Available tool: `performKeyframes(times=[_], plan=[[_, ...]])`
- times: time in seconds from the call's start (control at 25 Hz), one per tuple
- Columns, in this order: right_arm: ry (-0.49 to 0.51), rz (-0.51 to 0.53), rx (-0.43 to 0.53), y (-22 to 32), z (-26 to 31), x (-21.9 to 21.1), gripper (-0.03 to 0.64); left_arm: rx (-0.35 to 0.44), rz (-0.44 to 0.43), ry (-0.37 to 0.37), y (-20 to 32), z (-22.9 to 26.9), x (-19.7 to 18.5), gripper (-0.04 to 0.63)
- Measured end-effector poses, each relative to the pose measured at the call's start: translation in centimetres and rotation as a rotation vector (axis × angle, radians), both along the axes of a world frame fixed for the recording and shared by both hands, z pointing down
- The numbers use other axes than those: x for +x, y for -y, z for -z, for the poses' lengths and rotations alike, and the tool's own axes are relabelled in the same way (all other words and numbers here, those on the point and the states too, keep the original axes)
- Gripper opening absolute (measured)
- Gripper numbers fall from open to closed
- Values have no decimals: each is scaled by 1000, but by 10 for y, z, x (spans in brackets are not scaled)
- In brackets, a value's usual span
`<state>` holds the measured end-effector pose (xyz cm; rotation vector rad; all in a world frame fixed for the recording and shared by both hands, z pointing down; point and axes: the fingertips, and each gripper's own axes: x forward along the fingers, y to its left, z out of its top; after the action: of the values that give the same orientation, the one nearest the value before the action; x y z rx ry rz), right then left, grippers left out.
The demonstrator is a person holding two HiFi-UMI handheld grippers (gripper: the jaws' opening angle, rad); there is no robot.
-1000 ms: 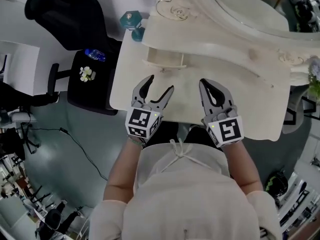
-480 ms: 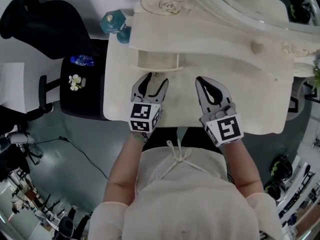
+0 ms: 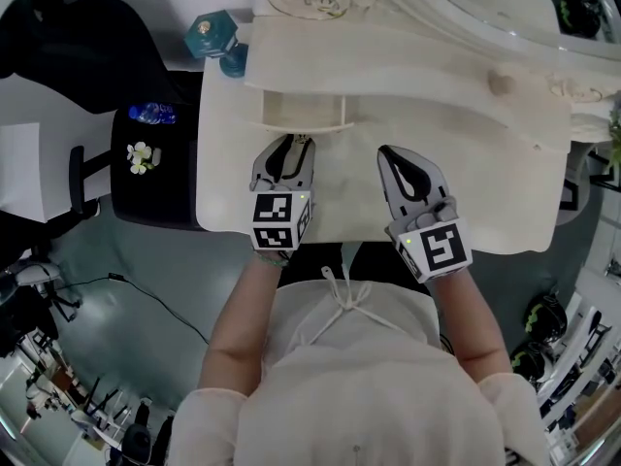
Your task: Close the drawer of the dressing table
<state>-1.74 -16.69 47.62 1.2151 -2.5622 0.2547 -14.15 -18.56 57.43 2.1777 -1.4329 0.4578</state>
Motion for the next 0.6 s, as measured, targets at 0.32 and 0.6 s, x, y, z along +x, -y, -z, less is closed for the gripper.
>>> performKeyframes(times=[0.32, 0.6], plan=[[-6, -4, 3, 2, 1, -1, 8, 0, 0, -1, 7, 0, 3, 103], [-11, -28, 6, 9, 0, 2, 6, -14, -14, -3, 21, -1, 3, 103]])
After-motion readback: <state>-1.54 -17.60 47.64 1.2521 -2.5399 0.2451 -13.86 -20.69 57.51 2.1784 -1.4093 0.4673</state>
